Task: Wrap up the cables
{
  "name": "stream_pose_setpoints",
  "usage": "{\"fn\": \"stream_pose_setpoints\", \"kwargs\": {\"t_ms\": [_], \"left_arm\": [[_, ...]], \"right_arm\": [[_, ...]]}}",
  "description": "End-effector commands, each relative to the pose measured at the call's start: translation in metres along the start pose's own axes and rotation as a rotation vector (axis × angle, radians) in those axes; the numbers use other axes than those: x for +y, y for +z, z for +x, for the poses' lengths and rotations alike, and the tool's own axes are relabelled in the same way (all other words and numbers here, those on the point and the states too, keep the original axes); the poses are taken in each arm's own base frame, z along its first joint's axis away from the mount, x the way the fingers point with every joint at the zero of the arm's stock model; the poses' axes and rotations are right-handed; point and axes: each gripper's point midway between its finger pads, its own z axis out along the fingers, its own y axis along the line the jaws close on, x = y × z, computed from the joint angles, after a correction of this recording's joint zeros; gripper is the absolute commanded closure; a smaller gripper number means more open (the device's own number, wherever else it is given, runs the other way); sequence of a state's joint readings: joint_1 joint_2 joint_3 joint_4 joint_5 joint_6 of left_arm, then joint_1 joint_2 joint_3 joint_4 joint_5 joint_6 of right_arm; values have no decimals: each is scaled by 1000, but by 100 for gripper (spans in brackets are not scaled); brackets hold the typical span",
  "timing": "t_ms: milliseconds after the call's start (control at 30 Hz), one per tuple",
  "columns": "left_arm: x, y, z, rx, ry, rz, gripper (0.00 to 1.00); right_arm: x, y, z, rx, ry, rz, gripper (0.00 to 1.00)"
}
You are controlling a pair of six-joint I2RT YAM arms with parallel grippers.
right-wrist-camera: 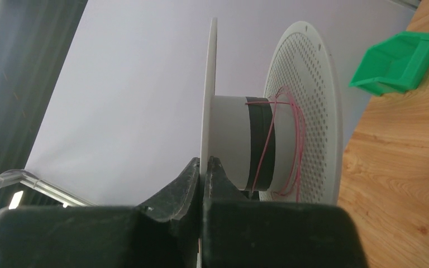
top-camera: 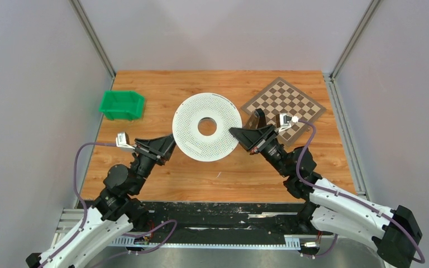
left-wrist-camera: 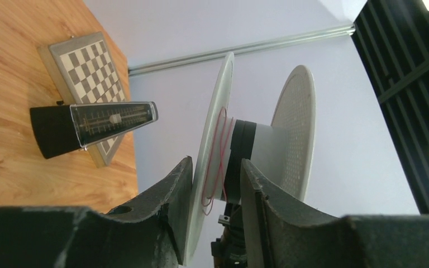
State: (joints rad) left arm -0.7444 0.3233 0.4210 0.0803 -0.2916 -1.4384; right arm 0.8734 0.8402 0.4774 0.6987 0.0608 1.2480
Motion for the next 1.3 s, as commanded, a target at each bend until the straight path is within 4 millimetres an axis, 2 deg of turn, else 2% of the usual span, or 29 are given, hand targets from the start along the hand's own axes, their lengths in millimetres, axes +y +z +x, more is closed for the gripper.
{"fn": "stream_pose_setpoints", "kwargs": {"t_ms": [0,133,200,233,267,400,533,600,633,667,700,767,833,900,1067,1167,1267], "left_arm": [[6,-14,-20,-90,-63,-24,54],[22,-31,-43,-186,-14,-122,53],[24,-40,-56,-235,38,-161,52],[19,-45,-63,-255,58,-157,52],[26,-49,-69,-282,86,-194,52],[29,-62,-87,-348,206,-237,52],[26,-70,-103,-393,379,-264,50],[20,-73,-111,-407,502,-268,43],[8,-72,-110,-397,548,-230,36],[6,-73,-111,-378,671,-232,33],[-4,-73,-111,-363,710,-204,24],[-10,-75,-111,-332,840,-209,12],[-8,-75,-113,-306,945,-241,4],[3,-73,-114,-272,1061,-288,0],[32,-62,-105,-196,1204,-330,0],[30,-56,-89,-136,1245,-235,0],[26,-57,-88,-148,1254,-200,0]], "right_arm": [[34,18,-26,-94,7,-74,100],[27,26,-26,-102,6,-53,100],[19,29,-25,-101,3,-33,100],[15,31,-24,-100,7,-23,100],[12,34,-23,-99,12,-18,100],[-3,48,-16,-78,19,16,100],[-34,69,-6,-55,-1,88,100],[-56,77,-1,-47,-33,137,100],[-65,81,1,-44,-55,153,100],[-76,84,3,-40,-60,176,100],[-87,87,7,-32,-50,194,100],[-96,96,12,-20,-42,167,100],[-105,107,16,-3,-55,152,100],[-113,118,17,7,-87,137,100],[-153,141,27,54,-83,157,100],[-178,159,34,104,-52,152,100],[-203,175,41,147,-29,154,100]]}}
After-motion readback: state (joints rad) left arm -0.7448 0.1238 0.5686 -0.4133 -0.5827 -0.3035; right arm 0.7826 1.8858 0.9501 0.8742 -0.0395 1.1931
